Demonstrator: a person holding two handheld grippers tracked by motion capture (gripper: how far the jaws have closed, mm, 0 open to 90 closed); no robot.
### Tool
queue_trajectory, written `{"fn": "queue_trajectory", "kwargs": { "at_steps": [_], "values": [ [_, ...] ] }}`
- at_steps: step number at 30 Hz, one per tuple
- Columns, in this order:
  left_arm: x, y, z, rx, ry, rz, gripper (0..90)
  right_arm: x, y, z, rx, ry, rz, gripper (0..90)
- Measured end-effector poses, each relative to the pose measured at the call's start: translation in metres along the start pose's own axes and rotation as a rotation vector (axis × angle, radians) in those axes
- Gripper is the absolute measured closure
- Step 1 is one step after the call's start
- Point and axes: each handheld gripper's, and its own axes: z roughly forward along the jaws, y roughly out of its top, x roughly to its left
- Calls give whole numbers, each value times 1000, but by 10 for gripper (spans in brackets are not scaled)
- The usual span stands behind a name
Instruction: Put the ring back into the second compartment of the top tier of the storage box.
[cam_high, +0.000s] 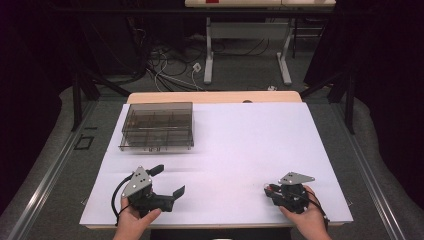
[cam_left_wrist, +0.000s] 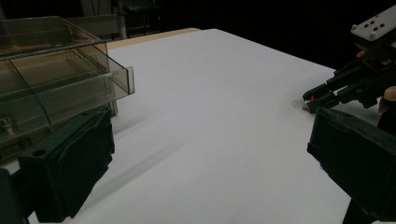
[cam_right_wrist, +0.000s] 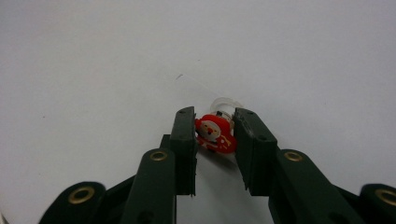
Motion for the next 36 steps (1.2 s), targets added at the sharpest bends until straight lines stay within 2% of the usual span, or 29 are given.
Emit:
{"fn": "queue_trajectory", "kwargs": {
  "at_steps": [19, 30, 36],
  "values": [
    [0, 0, 0, 0, 1, -1, 4, -1, 0, 0, -7, -4, -15, 702],
    [0, 0, 0, 2, 0, -1, 4, 0, 1, -2, 0, 10, 4, 703],
    [1, 0, -1, 2, 1, -1, 4, 1, 1, -1, -16, 9, 5, 704]
  ]
}}
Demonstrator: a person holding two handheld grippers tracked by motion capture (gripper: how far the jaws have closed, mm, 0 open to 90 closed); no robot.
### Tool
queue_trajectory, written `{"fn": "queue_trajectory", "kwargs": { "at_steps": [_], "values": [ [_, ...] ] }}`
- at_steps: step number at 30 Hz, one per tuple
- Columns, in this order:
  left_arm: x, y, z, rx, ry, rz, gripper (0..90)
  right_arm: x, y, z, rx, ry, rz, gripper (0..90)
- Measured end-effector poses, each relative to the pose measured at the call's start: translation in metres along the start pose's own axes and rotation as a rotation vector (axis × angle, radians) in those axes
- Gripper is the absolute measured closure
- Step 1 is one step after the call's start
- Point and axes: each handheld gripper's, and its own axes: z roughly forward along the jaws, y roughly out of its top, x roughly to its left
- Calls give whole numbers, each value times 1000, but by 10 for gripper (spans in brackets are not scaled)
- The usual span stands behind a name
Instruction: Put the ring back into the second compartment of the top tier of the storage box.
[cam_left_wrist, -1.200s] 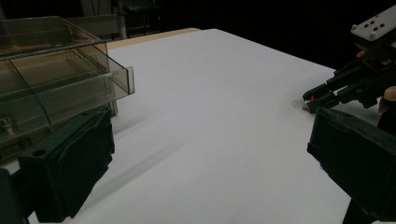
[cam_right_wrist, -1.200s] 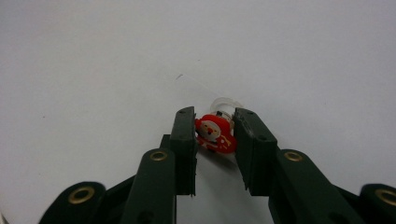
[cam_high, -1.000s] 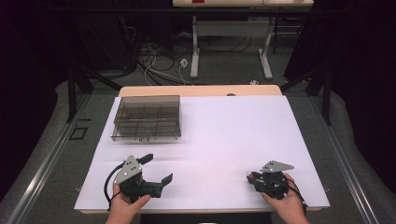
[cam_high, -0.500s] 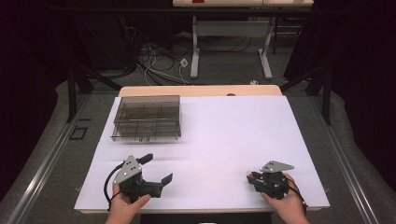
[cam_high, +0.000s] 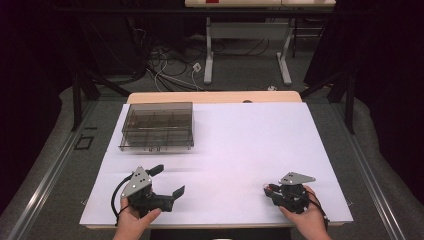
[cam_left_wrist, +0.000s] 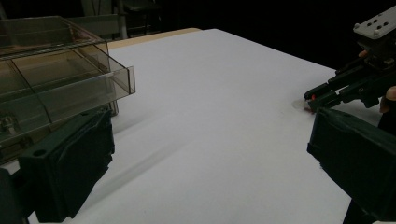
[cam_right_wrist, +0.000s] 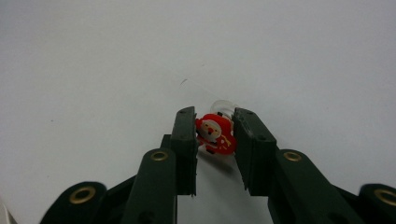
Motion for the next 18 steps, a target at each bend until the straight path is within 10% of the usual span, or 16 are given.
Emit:
{"fn": "queue_trajectory", "kwargs": {
  "at_steps": [18],
  "values": [
    [0, 0, 0, -1, 0, 0, 4, -1, 4, -8, -36, -1, 0, 705]
  ]
}}
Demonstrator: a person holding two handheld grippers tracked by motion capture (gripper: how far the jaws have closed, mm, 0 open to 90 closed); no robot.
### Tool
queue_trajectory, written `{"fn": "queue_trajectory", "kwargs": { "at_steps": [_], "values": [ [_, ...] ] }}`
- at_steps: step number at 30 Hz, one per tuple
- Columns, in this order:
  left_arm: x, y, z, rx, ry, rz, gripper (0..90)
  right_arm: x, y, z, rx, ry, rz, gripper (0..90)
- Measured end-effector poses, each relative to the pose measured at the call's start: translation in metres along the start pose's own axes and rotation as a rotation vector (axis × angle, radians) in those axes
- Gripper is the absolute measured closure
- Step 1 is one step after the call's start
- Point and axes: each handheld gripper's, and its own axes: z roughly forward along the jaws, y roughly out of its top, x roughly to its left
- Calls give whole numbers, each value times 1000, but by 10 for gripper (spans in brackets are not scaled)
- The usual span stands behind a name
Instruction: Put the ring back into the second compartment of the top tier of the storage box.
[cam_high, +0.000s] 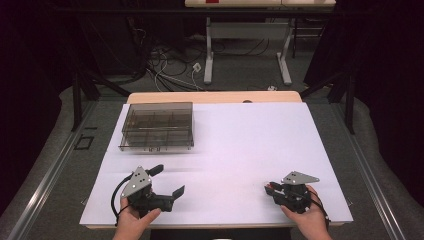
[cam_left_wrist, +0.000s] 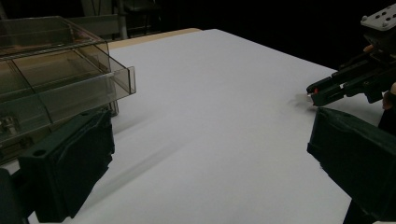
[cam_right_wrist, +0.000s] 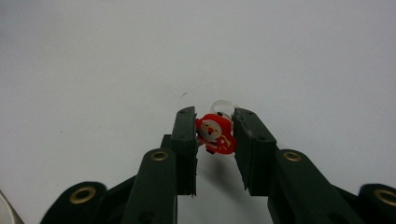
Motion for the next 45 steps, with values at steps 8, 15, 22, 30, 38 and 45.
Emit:
{"fn": "queue_trajectory", "kwargs": {
  "at_steps": [8, 15, 22, 30, 38, 45],
  "values": [
    [0, 0, 0, 3, -1, 3, 4, 0, 1, -3, -20, -5, -1, 705],
    [1, 0, 0, 4, -1, 3, 4, 0, 2, -5, -60, 2, 15, 706],
    [1, 0, -1, 2, 0, 0, 4, -1, 3, -9, -61, -3, 2, 706],
    [1, 0, -1, 2, 1, 1, 4, -1, 4, -12, -98, -10, 8, 706],
    [1, 0, -1, 3, 2, 0, 4, -1, 5, -14, -116, -11, 9, 706],
    [1, -1, -2, -6, 7, -5, 4, 0, 7, -19, -124, -6, 6, 706]
  ]
}}
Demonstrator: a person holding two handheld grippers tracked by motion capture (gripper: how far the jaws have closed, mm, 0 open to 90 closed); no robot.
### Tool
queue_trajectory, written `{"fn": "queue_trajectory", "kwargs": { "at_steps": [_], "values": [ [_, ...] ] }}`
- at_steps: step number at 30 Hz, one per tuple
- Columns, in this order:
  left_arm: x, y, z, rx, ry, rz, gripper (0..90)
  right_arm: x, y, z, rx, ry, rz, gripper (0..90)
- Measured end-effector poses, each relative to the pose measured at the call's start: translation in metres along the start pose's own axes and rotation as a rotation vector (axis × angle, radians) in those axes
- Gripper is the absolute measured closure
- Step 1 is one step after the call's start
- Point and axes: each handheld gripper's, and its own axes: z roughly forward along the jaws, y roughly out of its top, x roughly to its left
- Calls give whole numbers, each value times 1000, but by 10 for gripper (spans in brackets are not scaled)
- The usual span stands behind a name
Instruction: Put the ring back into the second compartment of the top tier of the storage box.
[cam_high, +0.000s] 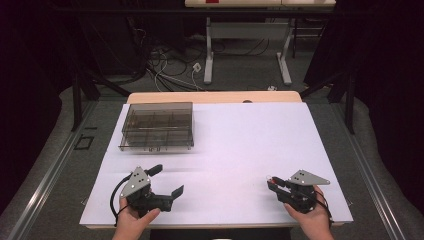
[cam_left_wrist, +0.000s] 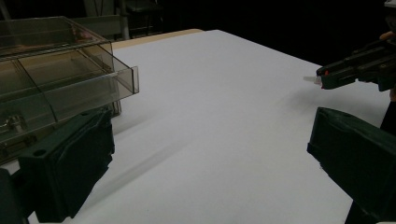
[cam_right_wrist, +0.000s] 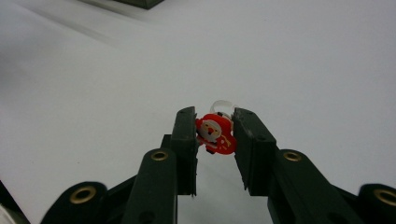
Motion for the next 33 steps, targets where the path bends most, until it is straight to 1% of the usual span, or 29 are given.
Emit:
{"fn": "queue_trajectory", "kwargs": {
  "at_steps": [1, 2, 3, 4, 5, 7, 8, 9, 10, 12, 16, 18, 23, 25, 26, 27, 30, 33],
  "values": [
    [0, 0, 0, 0, 0, 0, 4, 0, 0, 1, -25, -1, 0, 706],
    [0, 0, 0, 0, 1, 1, 4, 1, 1, -1, -33, 1, -3, 706],
    [0, 0, 0, -1, 1, -1, 4, 2, 1, -2, -31, -3, 8, 706],
    [0, 0, 0, -1, 1, -1, 4, 2, 1, -2, -31, -3, 8, 706],
    [0, 0, 0, -1, 1, -1, 4, 2, 2, -3, -40, -4, 1, 706],
    [0, 0, 0, -1, 1, -1, 4, 3, 3, -5, -44, -4, 7, 706],
    [0, 0, 0, 4, -1, -1, 4, 4, 4, -6, -57, -8, 6, 706],
    [0, 0, 0, 4, -1, -2, 4, 3, 5, -8, -48, -10, 2, 706],
    [0, 0, 0, 4, -1, -2, 4, 4, 5, -8, -72, -11, 10, 706],
    [1, 0, 0, 4, 0, -1, 4, 4, 6, -9, -71, -10, 9, 706],
    [1, 0, 0, -2, 5, -4, 4, 4, 9, -12, -95, -20, 23, 706],
    [1, 0, 0, 0, 5, -4, 4, 3, 9, -13, -95, -19, 20, 706],
    [1, 0, 0, -2, 5, -7, 4, 5, 13, -16, -114, -25, 28, 706],
    [2, 0, 0, 5, 5, -2, 4, 5, 15, -17, -118, -29, 24, 706],
    [2, 0, 0, 5, 5, -3, 4, 6, 16, -18, -116, -26, 28, 706],
    [2, 0, 0, 4, 5, -6, 4, 7, 19, -20, -125, -24, 39, 706],
    [2, -1, 0, -4, 9, -11, 4, 8, 22, -21, -134, -25, 37, 706],
    [2, -1, 0, -3, 10, -11, 4, 11, 28, -21, -138, -9, 33, 706]
  ]
}}
